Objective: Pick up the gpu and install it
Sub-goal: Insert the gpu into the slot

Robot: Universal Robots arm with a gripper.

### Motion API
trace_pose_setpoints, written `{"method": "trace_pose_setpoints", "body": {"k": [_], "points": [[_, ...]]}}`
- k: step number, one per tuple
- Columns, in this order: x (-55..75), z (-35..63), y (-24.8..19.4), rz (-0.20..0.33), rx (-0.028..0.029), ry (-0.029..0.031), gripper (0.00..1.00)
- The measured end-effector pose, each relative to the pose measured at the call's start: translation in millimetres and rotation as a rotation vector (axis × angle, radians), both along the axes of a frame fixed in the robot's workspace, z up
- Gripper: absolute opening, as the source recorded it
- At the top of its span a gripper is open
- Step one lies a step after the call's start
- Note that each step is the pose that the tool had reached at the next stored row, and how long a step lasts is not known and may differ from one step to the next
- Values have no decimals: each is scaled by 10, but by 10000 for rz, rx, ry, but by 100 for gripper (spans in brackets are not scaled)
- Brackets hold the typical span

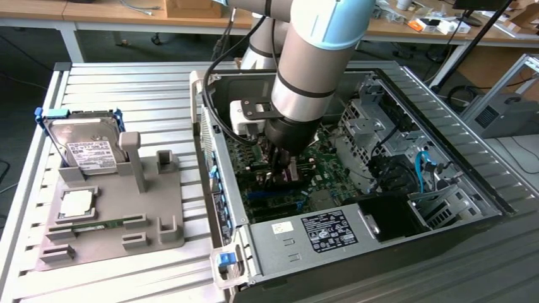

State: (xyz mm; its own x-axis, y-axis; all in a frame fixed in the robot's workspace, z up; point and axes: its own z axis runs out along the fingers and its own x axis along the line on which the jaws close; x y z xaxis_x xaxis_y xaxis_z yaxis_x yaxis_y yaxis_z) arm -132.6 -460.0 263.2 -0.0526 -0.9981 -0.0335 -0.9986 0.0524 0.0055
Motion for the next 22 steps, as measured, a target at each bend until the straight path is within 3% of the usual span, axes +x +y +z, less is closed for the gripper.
{"method": "trace_pose_setpoints", "body": {"k": [22], "points": [[0, -23, 6, 128, 0, 0, 27]]}}
